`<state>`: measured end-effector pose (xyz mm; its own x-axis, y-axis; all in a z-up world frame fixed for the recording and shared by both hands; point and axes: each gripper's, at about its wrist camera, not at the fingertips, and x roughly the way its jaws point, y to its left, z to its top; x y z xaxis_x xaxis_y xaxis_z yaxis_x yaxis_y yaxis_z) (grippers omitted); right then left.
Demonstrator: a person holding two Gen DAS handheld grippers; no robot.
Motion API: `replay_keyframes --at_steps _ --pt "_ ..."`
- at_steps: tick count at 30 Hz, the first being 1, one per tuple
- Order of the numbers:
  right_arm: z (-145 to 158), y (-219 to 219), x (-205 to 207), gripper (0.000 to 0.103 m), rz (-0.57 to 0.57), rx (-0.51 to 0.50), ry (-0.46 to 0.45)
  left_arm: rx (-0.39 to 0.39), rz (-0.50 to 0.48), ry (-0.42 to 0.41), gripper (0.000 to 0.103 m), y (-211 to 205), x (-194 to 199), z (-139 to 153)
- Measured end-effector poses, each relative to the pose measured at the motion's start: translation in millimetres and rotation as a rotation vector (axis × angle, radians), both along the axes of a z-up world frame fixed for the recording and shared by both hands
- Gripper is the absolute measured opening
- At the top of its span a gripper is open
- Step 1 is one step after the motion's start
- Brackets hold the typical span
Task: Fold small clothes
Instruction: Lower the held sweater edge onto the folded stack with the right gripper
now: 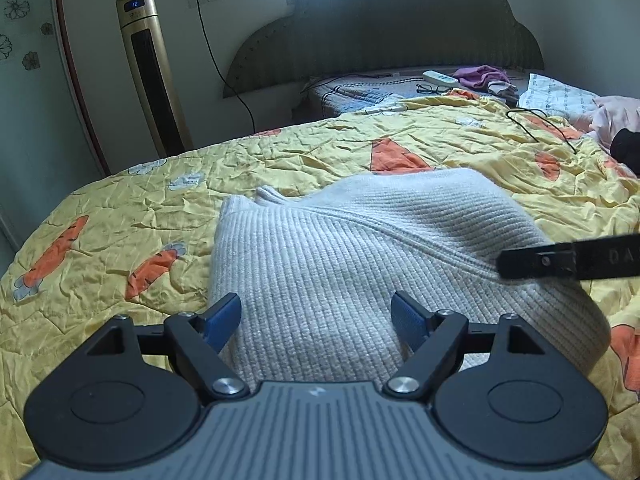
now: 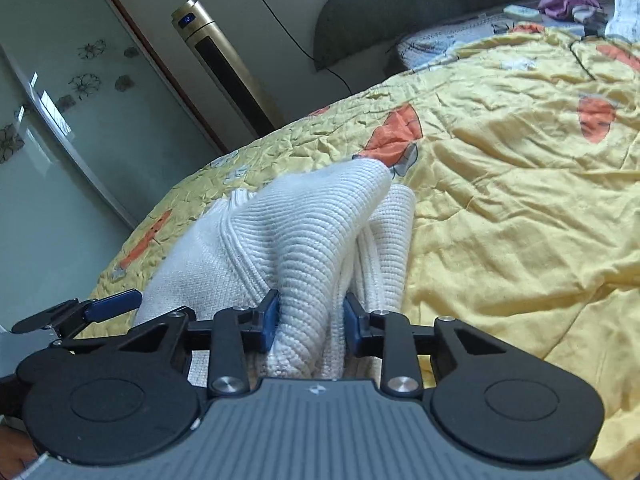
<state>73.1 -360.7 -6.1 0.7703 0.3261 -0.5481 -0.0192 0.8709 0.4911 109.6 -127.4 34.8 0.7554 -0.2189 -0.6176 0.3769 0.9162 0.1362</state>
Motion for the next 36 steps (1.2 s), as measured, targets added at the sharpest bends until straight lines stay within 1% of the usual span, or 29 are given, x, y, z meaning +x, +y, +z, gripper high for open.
replay_keyframes --at_steps 1,3,4,5,6,7,8,9,10,12,13,15,16,18,20,22,24,25,27,28,30,33,35,36 --pt "4 3 -3 0.045 0.004 -0.029 -0.009 -0.008 0.009 -0.016 0.082 5 0 3" --pt "15 12 -14 0.065 -0.013 -0.142 -0.039 -0.035 0.035 -0.054 0.082 21 4 11" --pt "21 17 -19 0.083 -0.026 -0.215 -0.058 -0.052 0.044 -0.061 0.083 29 8 12" --pt "26 23 -23 0.092 -0.039 -0.305 -0.082 -0.073 0.056 -0.057 0.085 39 14 13" --pt "29 28 -25 0.103 -0.043 -0.382 -0.099 -0.095 0.070 -0.035 0.085 47 22 11" --pt "29 32 -24 0.103 -0.029 -0.440 -0.108 -0.125 0.077 0.008 0.085 56 32 9" --pt "27 35 -20 0.103 0.003 -0.478 -0.099 -0.172 0.072 0.063 0.085 66 43 5" --pt "24 36 -13 0.103 0.038 -0.481 -0.076 -0.231 0.062 0.112 0.085 75 51 0" --pt "20 34 -6 0.103 0.061 -0.454 -0.056 -0.292 0.049 0.157 0.085 84 60 -5" --pt "9 26 12 0.103 0.082 -0.355 -0.005 -0.404 0.020 0.247 0.086 98 74 -16" --pt "3 20 20 0.102 0.088 -0.288 0.021 -0.453 0.004 0.288 0.087 103 81 -22" --pt "-12 6 36 0.095 0.117 -0.092 0.068 -0.535 -0.025 0.359 0.088 109 91 -34" --pt "-18 1 42 0.094 0.124 -0.011 0.085 -0.576 -0.044 0.398 0.089 110 96 -41" --pt "-28 -2 51 0.093 0.116 0.058 0.099 -0.639 -0.049 0.451 0.093 111 104 -52" --pt "-32 -1 57 0.091 0.117 0.096 0.084 -0.672 -0.053 0.487 0.094 107 109 -60" --pt "-31 6 63 0.090 0.112 0.097 0.085 -0.666 -0.053 0.485 0.092 104 109 -62" --pt "-28 12 64 0.084 0.112 0.071 0.084 -0.621 -0.064 0.432 0.073 103 103 -55" --pt "-26 14 64 0.074 0.113 0.070 0.078 -0.593 -0.075 0.397 0.069 101 98 -51" --pt "-20 15 57 0.064 0.108 0.078 0.052 -0.533 -0.098 0.315 0.058 97 87 -37" --pt "-16 18 54 0.061 0.105 0.060 0.036 -0.507 -0.104 0.280 0.057 95 81 -32" --pt "-6 26 48 0.059 0.112 0.020 -0.024 -0.471 -0.114 0.219 0.054 93 74 -20" --pt "10 34 41 0.057 0.119 0.002 -0.109 -0.427 -0.110 0.133 0.054 95 71 -3" --pt "18 38 43 0.056 0.135 0.002 -0.150 -0.412 -0.099 0.103 0.055 101 76 6" --pt "21 40 47 0.056 0.138 0.001 -0.154 -0.395 -0.088 0.103 0.056 102 81 8"
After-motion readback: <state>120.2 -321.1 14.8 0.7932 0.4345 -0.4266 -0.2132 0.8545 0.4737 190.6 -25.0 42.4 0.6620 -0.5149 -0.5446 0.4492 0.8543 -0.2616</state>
